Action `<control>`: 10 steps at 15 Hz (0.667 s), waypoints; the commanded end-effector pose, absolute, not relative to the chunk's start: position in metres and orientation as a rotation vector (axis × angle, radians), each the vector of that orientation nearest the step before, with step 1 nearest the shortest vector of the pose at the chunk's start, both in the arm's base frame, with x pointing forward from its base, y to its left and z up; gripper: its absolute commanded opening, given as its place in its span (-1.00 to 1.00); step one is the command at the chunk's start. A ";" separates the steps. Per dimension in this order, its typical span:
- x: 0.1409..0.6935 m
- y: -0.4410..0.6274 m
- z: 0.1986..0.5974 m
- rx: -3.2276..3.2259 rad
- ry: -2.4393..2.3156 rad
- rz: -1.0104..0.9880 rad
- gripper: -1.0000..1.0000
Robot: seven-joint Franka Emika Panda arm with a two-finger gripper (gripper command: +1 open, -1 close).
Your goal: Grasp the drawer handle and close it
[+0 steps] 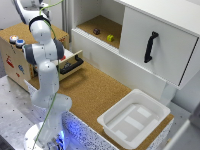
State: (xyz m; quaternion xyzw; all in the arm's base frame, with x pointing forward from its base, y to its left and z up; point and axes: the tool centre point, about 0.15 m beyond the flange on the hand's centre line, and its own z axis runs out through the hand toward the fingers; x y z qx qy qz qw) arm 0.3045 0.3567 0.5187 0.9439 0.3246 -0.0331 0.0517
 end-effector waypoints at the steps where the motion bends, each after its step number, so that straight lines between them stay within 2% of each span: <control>1: 0.308 0.261 0.486 3.020 1.101 0.106 1.00; 10: 0.306 0.135 0.442 3.184 0.458 0.031 1.00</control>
